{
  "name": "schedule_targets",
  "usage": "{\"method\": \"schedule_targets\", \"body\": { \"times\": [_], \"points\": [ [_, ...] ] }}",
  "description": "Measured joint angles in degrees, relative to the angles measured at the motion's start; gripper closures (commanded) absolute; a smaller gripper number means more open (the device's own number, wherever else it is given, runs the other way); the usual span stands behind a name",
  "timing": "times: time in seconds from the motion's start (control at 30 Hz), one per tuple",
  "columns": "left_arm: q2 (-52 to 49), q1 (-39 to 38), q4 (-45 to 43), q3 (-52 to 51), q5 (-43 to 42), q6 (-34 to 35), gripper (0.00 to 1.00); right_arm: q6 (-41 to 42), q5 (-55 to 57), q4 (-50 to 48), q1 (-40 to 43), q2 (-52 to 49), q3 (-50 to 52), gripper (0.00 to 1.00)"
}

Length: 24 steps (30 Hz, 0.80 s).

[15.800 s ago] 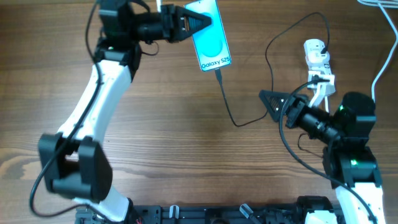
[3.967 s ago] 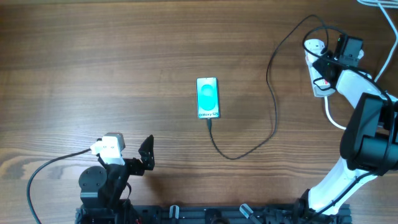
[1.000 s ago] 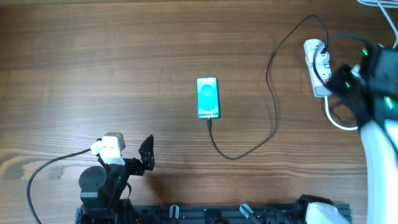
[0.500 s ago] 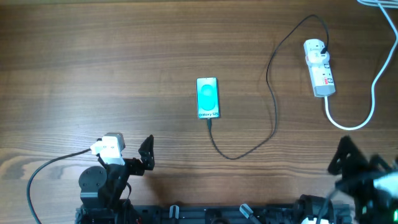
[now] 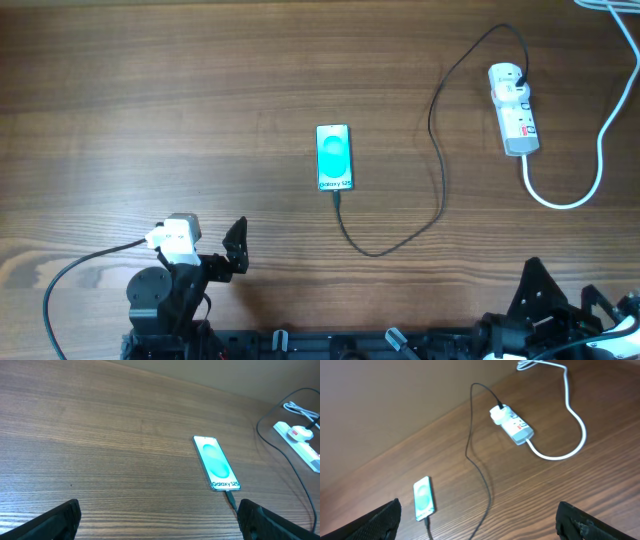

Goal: Plug charger to phone and switch on socket

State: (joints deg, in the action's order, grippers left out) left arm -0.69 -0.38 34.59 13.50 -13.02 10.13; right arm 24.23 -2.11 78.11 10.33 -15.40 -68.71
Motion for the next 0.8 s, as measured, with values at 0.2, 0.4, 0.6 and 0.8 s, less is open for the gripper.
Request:
{"method": "schedule_targets", "body": {
  "times": [0.2, 0.4, 0.6, 0.8],
  "points": [
    [0.0, 0.0, 0.0, 0.0, 0.0, 0.0, 0.00, -8.4, -0.1, -3.9, 0.0, 0.0, 0.1, 0.00],
    [0.0, 0.0, 0.0, 0.0, 0.0, 0.0, 0.00, -13.8, -3.5, -14.1, 0.0, 0.3, 8.8, 0.00],
    [0.0, 0.0, 0.0, 0.0, 0.2, 0.0, 0.00, -14.7, -8.1, -33.4, -2.8, 3.7, 25.1, 0.00],
    [0.0, 0.0, 0.0, 0.0, 0.2, 0.0, 0.00, -14.7, -11.0, -46.8, -3.7, 10.4, 38.8, 0.01]
  ]
}}
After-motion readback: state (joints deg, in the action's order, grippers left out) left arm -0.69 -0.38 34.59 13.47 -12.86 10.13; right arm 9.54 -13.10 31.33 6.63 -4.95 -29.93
